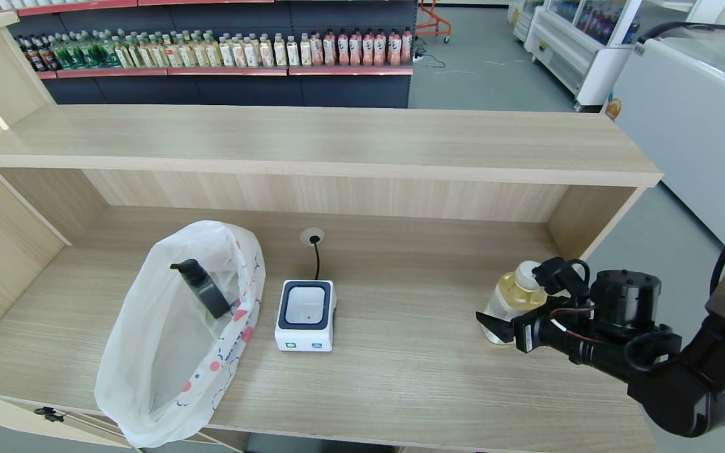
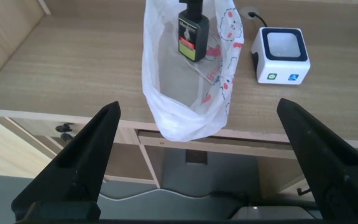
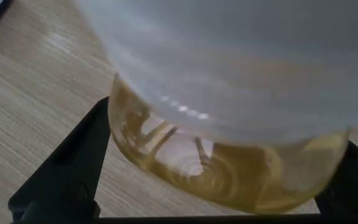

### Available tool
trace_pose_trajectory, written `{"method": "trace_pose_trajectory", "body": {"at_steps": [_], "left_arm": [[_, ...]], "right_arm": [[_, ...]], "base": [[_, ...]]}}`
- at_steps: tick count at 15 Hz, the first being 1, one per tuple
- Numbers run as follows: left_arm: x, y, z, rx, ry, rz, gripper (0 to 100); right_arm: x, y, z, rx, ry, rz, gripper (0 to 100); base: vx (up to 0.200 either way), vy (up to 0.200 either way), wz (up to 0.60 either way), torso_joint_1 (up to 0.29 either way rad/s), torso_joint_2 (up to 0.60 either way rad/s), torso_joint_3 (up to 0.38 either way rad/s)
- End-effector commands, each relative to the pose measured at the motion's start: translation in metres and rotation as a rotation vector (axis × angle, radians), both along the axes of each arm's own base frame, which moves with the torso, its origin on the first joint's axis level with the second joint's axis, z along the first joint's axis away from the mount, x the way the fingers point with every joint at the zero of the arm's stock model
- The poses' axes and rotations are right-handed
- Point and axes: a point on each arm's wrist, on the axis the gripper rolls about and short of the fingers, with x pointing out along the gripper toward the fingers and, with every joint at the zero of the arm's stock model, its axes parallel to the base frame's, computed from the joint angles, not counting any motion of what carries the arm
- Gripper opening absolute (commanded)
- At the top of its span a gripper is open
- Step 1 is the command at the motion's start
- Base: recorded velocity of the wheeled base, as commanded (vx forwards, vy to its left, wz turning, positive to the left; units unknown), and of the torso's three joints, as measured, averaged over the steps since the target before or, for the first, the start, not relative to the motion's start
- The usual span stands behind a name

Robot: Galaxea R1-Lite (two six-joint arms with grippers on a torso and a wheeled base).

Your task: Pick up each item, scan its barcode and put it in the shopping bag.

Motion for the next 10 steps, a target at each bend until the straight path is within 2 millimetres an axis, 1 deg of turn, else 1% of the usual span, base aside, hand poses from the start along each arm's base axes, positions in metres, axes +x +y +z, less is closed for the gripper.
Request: {"method": "trace_pose_trajectory", "body": {"at_steps": [1,5,6,10], "left_arm": [[0.0,0.0,0.0,0.0,0.0,0.0,100],[0.0,0.0,0.0,0.0,0.0,0.0,100],[0.0,0.0,0.0,0.0,0.0,0.0,100],[0.0,0.0,0.0,0.0,0.0,0.0,100]], "right_arm": [[0.006,0.005,-0.009,-0.002,0.007,0.014,100],[0.015,0.009,-0.009,0.016,-0.053,0.03,100],[0.016,0.008,-0.01,0.014,-0.053,0.035,0],[0.025,0.011,-0.007,0.019,-0.08,0.039,0]], "base": [[0.0,0.0,0.0,0.0,0.0,0.0],[0.0,0.0,0.0,0.0,0.0,0.0],[0.0,0.0,0.0,0.0,0.0,0.0],[0.0,0.0,0.0,0.0,0.0,0.0]]}}
